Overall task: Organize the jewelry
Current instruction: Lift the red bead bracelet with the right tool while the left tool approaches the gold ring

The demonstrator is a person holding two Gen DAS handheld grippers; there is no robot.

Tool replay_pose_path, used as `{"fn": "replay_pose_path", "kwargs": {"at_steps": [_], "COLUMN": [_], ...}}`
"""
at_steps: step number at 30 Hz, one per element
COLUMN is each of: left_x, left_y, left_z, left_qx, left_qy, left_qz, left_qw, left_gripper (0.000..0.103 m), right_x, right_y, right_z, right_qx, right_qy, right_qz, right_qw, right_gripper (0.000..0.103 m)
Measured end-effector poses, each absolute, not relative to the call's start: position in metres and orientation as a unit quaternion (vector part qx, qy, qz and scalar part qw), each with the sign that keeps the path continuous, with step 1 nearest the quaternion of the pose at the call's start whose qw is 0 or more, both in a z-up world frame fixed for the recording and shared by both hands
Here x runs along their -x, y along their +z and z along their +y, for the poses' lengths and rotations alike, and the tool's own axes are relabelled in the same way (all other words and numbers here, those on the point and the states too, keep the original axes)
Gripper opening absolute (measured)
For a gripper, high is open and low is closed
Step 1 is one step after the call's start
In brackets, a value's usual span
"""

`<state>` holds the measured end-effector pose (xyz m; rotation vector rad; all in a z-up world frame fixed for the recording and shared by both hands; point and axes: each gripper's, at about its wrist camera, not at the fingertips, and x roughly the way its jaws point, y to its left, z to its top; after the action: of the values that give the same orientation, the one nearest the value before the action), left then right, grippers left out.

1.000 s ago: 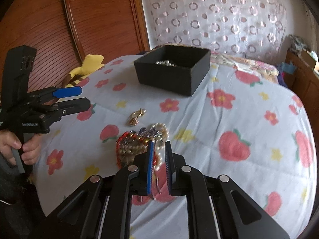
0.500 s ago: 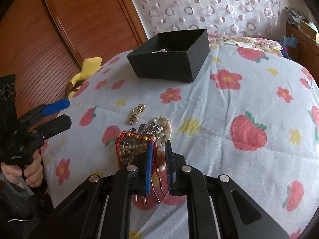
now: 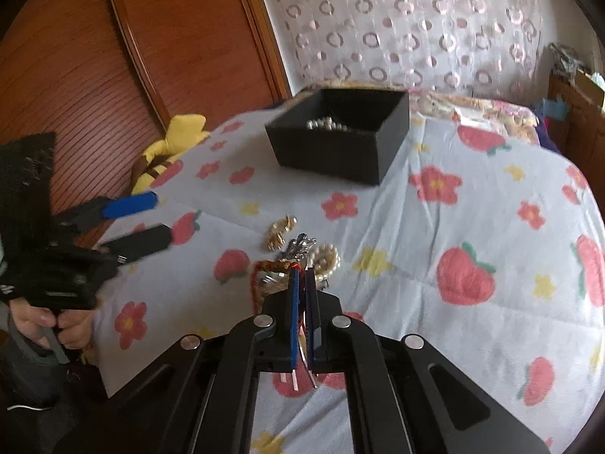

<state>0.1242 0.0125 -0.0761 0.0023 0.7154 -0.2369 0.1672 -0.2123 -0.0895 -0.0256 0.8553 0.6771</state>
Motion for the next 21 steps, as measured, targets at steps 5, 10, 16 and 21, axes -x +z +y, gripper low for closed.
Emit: {"fn": "replay_pose_path", "kwargs": {"at_steps": [5,10,16,21], "left_x": [-0.129,-0.134,-0.152,-0.174], "left_y": [-0.08,-0.082,-0.09,-0.099], "left_z": [0.013,0.01,-0.003,-0.016], "left_qx": [0.002,-0.006,-0.02,-0.019], "left_qy": [-0.114,-0.117,-0.138,-0.157], "left_qz": [0.355,0.357,0.371,0.397], "left_qw": [0.928,0.927,0.918,0.904], "left_gripper": [0.082,0.082,0.079,0.059], "right_x": [-0.171,-0.171,-0.168,-0.167], "right_y": [-0.082,-0.078,-0.061,-0.058], "right_z": [-0.216,-0.226,-0.242,-0.254], "right_qx": [0.023,0.016,0.014,0.011], "right_qy": [0.31,0.303,0.292,0.281], "right_qz": [0.406,0.395,0.373,0.368], "right_qw": [0.859,0.867,0.881,0.886], "right_gripper": [0.003,0.003,0.003,0.003]}}
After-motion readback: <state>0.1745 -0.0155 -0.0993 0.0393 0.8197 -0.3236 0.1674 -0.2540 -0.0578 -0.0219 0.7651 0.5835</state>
